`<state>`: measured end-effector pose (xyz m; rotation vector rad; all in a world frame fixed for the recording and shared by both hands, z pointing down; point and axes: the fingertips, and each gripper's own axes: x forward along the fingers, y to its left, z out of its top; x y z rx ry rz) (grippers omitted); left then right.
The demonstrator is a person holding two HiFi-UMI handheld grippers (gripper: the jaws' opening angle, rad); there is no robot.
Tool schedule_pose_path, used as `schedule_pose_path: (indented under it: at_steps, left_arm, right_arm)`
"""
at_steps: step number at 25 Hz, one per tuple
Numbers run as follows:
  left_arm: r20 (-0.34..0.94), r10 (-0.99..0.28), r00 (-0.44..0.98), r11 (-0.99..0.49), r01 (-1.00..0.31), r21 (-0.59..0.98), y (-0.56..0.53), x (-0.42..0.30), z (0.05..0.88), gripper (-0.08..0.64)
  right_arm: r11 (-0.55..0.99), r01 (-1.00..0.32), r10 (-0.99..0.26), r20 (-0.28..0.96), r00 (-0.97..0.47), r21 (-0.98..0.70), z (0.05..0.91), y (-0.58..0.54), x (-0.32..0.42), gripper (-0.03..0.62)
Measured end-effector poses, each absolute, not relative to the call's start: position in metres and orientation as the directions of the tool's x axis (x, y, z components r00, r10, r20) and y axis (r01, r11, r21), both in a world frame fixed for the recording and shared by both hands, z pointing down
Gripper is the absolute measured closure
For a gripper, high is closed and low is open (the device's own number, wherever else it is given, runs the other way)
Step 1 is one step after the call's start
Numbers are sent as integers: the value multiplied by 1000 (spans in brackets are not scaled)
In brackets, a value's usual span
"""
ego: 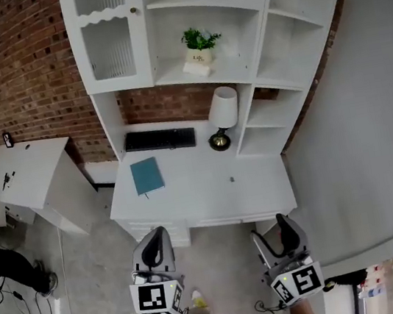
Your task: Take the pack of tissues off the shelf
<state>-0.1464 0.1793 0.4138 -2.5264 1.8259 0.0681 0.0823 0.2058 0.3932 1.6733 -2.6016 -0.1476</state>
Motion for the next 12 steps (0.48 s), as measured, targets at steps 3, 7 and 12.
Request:
schedule_pose_path:
  at_steps: [3, 7, 12]
  left_arm:
    - [-50, -941, 335, -336, -942, 14, 156, -161, 413, 543]
    - [-46, -936, 348, -349, -937, 24, 131, -178, 415, 545]
    - [-25, -937, 349, -350, -936, 34, 101, -191, 426, 545]
  right_arm:
    - [382, -916, -922, -18, -387, 121, 386, 187, 70, 316]
    - [351, -928, -935, -6, -354, 125, 383, 167, 64, 316]
    - [328, -938, -944, 8, -329, 115, 390, 139, 63, 316]
